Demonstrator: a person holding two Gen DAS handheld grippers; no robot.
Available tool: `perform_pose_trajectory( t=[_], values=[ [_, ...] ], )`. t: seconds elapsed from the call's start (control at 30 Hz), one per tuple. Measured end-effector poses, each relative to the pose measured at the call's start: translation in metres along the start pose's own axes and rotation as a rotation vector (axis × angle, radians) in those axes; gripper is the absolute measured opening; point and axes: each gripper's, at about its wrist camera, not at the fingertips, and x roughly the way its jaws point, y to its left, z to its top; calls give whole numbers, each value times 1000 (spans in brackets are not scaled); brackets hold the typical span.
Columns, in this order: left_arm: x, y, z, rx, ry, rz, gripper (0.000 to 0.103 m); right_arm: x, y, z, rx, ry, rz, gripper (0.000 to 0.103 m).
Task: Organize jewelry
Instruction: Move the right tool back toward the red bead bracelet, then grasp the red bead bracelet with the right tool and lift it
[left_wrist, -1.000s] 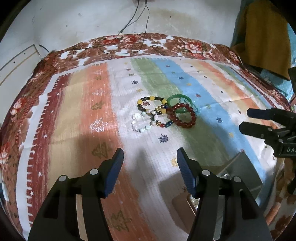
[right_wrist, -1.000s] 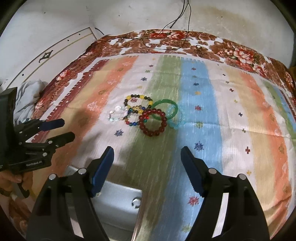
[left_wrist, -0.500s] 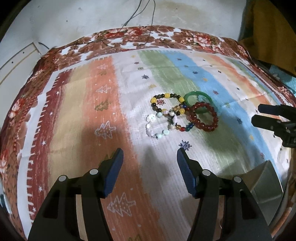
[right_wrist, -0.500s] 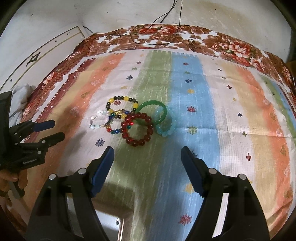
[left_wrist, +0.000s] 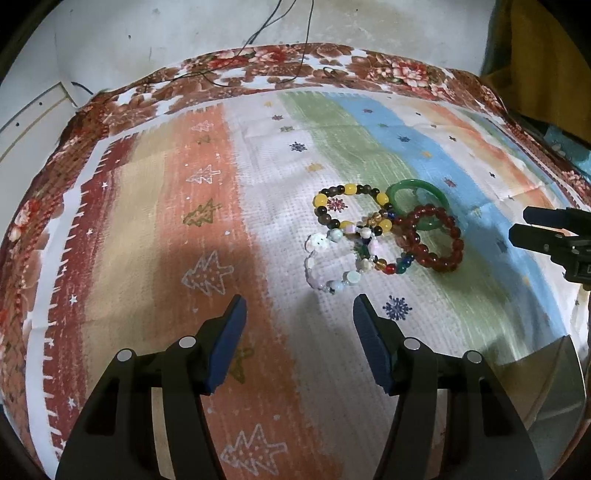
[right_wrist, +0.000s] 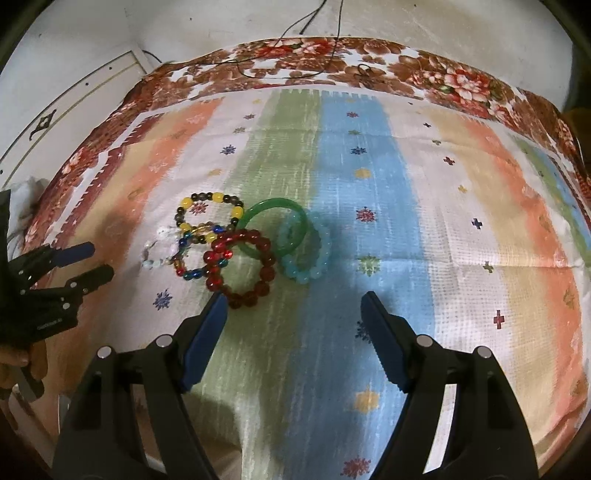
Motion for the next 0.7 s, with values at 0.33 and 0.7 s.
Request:
perform_pose_trajectory(
  t=[0.33,0.7],
  values=[
    [22,-1,7,-3,12,-9,60,26,5,10,-6,38,18,74],
    [41,6,16,-36,20,-28,60,56,5,17,-19,73,30,69]
  ],
)
